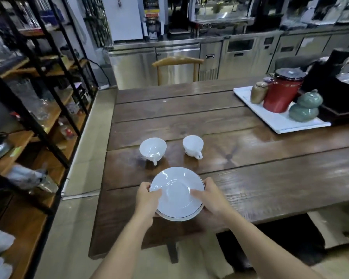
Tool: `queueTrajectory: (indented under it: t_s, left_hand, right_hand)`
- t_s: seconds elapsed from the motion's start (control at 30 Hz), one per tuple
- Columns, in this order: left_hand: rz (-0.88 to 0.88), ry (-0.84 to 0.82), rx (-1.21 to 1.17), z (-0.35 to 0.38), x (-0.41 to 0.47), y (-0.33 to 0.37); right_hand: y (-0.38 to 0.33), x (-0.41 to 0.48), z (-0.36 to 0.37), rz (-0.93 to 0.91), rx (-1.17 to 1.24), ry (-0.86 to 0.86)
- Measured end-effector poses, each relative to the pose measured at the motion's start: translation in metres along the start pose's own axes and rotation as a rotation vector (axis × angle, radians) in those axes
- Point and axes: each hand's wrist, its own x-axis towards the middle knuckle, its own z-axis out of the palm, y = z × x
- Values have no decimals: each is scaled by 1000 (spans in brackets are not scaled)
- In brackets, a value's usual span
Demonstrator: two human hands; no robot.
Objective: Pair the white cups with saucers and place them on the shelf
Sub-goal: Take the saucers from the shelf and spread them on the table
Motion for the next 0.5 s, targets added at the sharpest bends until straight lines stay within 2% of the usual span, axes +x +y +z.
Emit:
queueTrajectory:
  t_s: [0.17,0.5]
  left_hand:
    - [-63,26,61,14,42,-6]
    - [-44,93,277,19,75,-18]
  right_hand:
    - [4,42,2,14,-169,-9]
    - [13,78,9,6,-220,-35]
